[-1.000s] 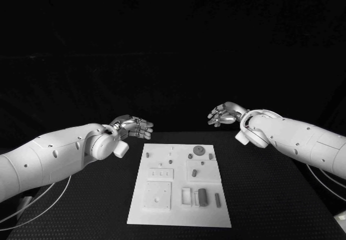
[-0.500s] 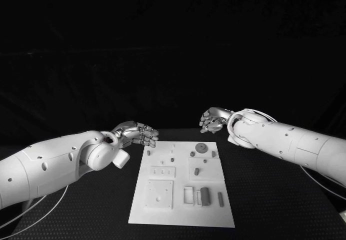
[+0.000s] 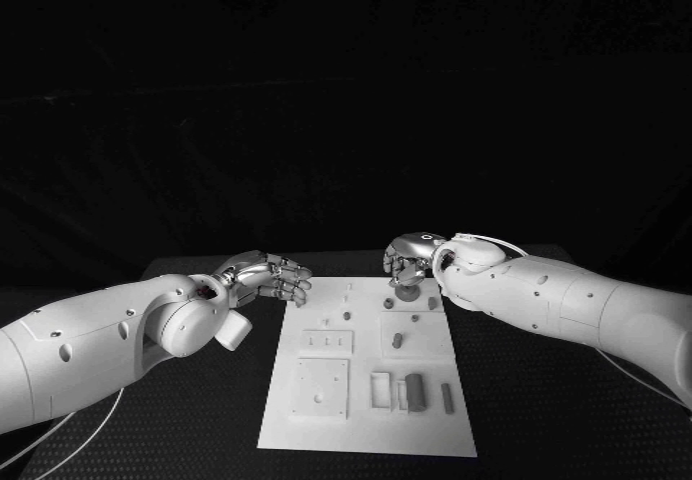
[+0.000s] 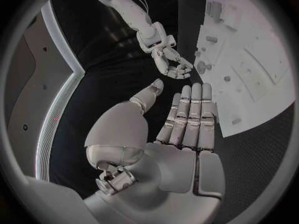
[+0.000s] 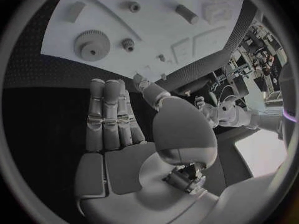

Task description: Assemble the parts on the task board

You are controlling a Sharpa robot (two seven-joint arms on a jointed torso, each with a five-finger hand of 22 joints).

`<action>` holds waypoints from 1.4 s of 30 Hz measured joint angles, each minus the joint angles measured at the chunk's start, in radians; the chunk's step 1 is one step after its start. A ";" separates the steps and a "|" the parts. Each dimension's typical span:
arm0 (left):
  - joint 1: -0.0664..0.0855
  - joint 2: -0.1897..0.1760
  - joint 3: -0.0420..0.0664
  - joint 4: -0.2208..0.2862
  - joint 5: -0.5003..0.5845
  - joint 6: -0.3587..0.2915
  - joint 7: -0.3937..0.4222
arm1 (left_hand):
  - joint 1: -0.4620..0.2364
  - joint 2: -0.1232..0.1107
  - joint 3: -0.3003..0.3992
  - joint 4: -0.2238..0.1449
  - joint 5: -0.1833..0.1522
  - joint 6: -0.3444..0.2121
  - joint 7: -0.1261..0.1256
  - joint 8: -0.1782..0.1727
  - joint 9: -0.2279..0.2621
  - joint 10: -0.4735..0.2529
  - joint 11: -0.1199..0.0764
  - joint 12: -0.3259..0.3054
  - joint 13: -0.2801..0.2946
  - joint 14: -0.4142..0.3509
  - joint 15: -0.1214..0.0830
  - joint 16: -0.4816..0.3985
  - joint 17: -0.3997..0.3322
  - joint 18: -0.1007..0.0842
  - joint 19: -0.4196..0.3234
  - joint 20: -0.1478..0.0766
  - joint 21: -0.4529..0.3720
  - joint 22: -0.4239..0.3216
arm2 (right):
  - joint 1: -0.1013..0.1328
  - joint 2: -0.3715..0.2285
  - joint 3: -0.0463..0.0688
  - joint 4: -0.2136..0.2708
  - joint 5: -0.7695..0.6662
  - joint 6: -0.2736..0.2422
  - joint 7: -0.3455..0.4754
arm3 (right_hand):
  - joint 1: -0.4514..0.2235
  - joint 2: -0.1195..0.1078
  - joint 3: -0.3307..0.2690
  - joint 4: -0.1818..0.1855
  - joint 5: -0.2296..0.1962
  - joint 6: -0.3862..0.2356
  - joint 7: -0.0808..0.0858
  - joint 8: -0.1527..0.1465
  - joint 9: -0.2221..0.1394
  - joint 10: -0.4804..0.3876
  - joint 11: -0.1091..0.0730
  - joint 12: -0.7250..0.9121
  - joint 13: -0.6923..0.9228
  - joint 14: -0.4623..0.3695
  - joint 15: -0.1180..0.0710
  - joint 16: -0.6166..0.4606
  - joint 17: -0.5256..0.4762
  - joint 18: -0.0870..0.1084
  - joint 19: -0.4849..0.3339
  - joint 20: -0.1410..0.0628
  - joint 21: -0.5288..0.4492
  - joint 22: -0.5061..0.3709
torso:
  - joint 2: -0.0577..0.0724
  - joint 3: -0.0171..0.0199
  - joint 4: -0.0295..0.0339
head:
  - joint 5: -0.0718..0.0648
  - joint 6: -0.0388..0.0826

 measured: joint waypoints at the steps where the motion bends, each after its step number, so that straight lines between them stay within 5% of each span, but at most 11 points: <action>1: 0.000 -0.001 0.000 0.001 0.000 0.000 0.000 | 0.000 0.000 -0.001 -0.001 0.000 0.000 0.000 0.000 0.000 0.003 0.002 0.000 0.000 0.000 0.000 0.000 0.000 0.000 0.000 0.000 0.000 0.000 | -0.001 0.001 -0.002 0.001 -0.012 0.000 0.000 | -0.002 -0.002 0.000 0.000 0.000 0.000 0.000 -0.004 0.000 -0.008 0.002 -0.008 0.000 -0.002 -0.001 0.000 -0.002 0.000 -0.004 0.001 0.005 0.000 | 0.002 0.0008 0.0018 | -0.002 0.001; 8: 0.000 -0.005 0.000 0.005 0.001 0.000 0.002 | -0.008 0.000 -0.003 -0.003 0.000 0.000 0.000 -0.005 -0.002 0.007 0.000 0.000 0.001 0.000 0.000 0.000 0.001 0.000 0.000 0.000 0.000 0.001 | -0.003 0.001 -0.013 0.013 -0.071 0.005 -0.006 | -0.014 -0.014 0.006 0.000 0.000 0.000 0.000 -0.010 0.000 -0.037 0.016 -0.039 -0.005 -0.006 0.011 0.004 -0.007 0.000 -0.007 0.001 0.016 0.000 | 0.020 0.0055 0.0158 | -0.014 0.002; 15: 0.000 -0.011 0.000 0.010 0.002 0.000 0.002 | -0.008 0.000 -0.003 -0.003 0.000 0.000 0.000 -0.009 -0.005 0.007 0.000 -0.005 0.001 0.000 0.000 0.000 0.005 0.000 0.000 0.000 0.000 0.001 | -0.009 -0.004 -0.017 0.016 -0.108 0.015 -0.015 | -0.025 -0.025 0.012 0.000 0.000 -0.004 0.000 -0.022 -0.003 -0.058 0.023 -0.061 -0.016 -0.009 0.020 0.010 -0.011 0.000 -0.016 0.003 0.020 0.000 | 0.033 0.0093 0.0228 | -0.021 -0.001; 42: 0.000 -0.013 0.000 0.000 0.004 0.001 0.001 | -0.008 0.000 -0.003 -0.003 0.000 0.000 0.000 -0.014 -0.007 0.007 0.000 -0.009 0.001 0.000 0.000 0.000 0.008 -0.001 0.000 0.000 0.000 0.002 | -0.015 -0.010 -0.025 0.029 -0.170 0.027 -0.022 | -0.010 -0.030 0.025 -0.003 0.000 0.000 0.004 -0.022 -0.004 -0.061 0.026 -0.066 -0.017 -0.010 0.022 0.027 -0.011 -0.001 -0.018 0.001 0.036 0.000 | 0.065 0.0228 0.0317 | -0.028 -0.004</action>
